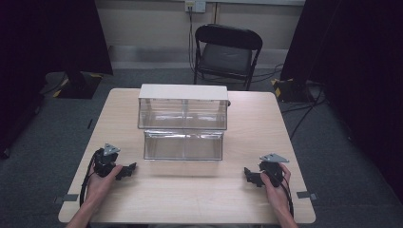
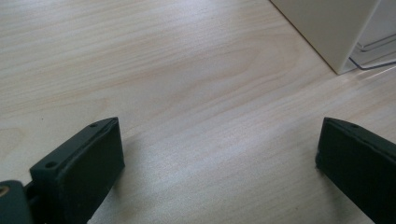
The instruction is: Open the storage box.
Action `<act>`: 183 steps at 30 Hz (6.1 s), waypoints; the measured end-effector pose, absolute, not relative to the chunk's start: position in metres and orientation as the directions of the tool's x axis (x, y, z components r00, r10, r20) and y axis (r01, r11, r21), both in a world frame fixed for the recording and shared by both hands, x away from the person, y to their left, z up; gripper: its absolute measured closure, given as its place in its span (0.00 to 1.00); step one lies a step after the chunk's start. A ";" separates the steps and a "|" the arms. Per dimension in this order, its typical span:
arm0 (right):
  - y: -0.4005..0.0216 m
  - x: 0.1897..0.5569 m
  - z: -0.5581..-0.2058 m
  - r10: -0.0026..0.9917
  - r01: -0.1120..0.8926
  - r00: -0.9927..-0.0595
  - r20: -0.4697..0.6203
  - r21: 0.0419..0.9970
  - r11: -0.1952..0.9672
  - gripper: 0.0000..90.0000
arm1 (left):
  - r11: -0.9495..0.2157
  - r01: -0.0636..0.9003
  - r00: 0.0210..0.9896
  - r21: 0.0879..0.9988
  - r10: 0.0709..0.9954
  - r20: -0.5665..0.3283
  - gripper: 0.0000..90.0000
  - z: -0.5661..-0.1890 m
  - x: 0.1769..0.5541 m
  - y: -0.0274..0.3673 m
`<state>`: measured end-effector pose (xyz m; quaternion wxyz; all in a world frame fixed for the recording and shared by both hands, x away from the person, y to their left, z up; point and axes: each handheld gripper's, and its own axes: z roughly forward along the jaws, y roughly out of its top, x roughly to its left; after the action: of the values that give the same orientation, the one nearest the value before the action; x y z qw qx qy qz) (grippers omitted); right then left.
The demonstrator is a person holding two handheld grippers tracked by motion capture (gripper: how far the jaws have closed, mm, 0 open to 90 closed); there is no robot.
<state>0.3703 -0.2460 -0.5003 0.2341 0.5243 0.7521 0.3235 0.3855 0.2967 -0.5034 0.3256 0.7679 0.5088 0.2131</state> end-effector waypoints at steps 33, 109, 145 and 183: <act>-0.246 0.370 -0.500 0.940 0.637 -0.341 -0.013 0.732 0.241 0.12 | -0.234 0.532 0.498 0.813 0.864 -0.077 0.18 -0.472 0.367 0.282; -0.246 0.370 -0.500 0.938 0.636 -0.345 -0.016 0.732 0.247 0.12 | -0.284 0.455 0.622 0.844 0.780 -0.073 0.18 -0.465 0.371 0.227; -0.246 0.370 -0.500 0.939 0.636 -0.344 -0.017 0.731 0.246 0.12 | -0.282 0.432 0.640 0.857 0.765 -0.071 0.17 -0.456 0.366 0.230; -0.246 0.370 -0.500 0.938 0.637 -0.346 -0.015 0.731 0.246 0.12 | -0.247 0.431 0.639 0.868 0.762 -0.100 0.17 -0.442 0.369 0.235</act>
<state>0.3704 -0.2460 -0.5002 0.2332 0.5221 0.7541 0.3230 0.3688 0.2347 -0.4424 0.4757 0.7703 0.3873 0.1743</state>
